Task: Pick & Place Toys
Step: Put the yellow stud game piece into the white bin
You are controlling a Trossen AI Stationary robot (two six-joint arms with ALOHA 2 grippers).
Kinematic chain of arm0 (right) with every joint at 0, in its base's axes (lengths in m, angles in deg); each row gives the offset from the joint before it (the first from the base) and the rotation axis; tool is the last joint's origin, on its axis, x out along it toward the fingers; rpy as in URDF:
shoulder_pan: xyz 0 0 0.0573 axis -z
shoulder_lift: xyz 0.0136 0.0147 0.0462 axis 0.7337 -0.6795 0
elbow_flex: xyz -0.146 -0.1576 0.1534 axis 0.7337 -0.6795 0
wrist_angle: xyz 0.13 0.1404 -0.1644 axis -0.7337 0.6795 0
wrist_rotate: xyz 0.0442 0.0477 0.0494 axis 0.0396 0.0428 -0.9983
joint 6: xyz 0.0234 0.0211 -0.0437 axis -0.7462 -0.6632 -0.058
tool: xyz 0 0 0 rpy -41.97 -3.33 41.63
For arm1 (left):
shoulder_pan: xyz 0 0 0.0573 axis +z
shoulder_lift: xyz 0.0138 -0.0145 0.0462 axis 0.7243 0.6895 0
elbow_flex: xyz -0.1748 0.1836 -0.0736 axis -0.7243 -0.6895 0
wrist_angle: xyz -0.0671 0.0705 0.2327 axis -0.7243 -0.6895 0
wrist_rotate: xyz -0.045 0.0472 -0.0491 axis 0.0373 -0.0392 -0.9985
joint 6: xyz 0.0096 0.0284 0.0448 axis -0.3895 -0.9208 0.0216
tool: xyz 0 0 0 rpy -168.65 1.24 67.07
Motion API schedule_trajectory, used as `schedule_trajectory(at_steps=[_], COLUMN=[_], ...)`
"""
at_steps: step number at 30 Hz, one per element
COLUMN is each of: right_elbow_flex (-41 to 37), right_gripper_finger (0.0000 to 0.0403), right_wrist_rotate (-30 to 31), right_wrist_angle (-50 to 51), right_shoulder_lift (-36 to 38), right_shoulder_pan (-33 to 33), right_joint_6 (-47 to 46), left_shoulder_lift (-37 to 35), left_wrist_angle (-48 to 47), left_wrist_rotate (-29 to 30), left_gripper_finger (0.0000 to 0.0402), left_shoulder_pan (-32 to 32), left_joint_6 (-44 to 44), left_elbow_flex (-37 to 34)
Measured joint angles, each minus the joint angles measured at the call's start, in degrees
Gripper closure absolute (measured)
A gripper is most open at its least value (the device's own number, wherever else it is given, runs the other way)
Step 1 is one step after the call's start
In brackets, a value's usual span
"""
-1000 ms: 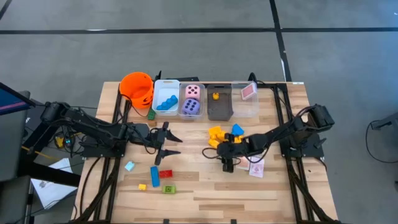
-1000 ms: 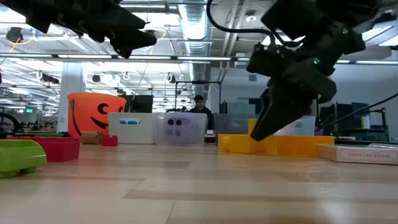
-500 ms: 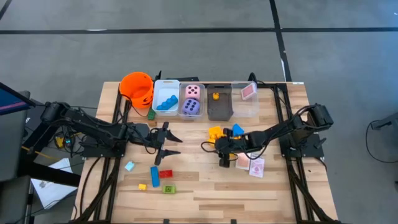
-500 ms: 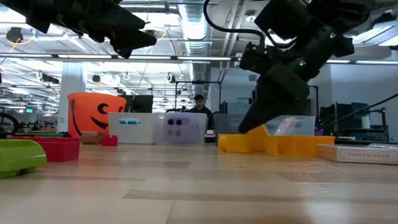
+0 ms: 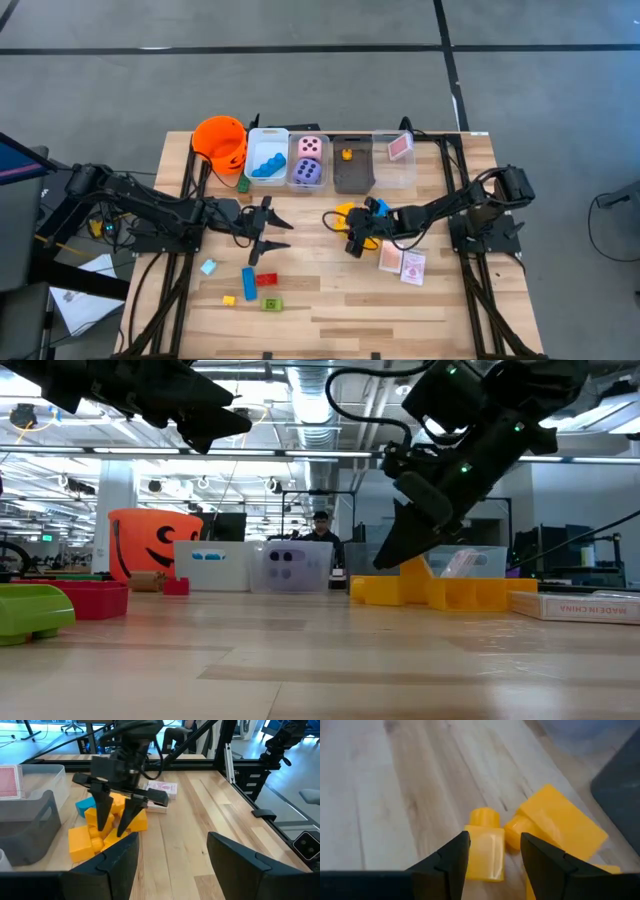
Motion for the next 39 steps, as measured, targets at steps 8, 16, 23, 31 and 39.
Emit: schedule_trajectory(at_steps=[8,16,23,31,39], right_elbow_flex=[0.04,0.04,0.04,0.04,0.04], right_gripper_finger=[0.0197,0.0176,0.0174,0.0175,0.0175], right_wrist_rotate=[-5.56,-5.91,-5.75,-5.47,-5.47], right_wrist_angle=[2.14,2.43,2.37,2.32,2.32], right_shoulder_lift=[0.00,-0.04,-0.04,-0.04,-0.04], right_shoulder_pan=[1.37,0.21,-2.08,-0.65,0.32], right_joint_6=[-2.37,-2.20,0.58,-3.66,-11.32], left_shoulder_lift=[0.00,0.00,0.00,0.00,0.00], left_wrist_angle=[0.00,0.00,0.00,0.00,0.00], left_wrist_rotate=[0.02,0.26,0.24,0.22,0.20], left_gripper_finger=[0.0175,0.0175,0.0175,0.0175,0.0175], left_shoulder_pan=[0.00,0.00,0.00,0.00,0.00], left_joint_6=[0.02,0.02,0.02,0.02,0.02], left_elbow_flex=[0.00,0.00,0.00,0.00,0.00])
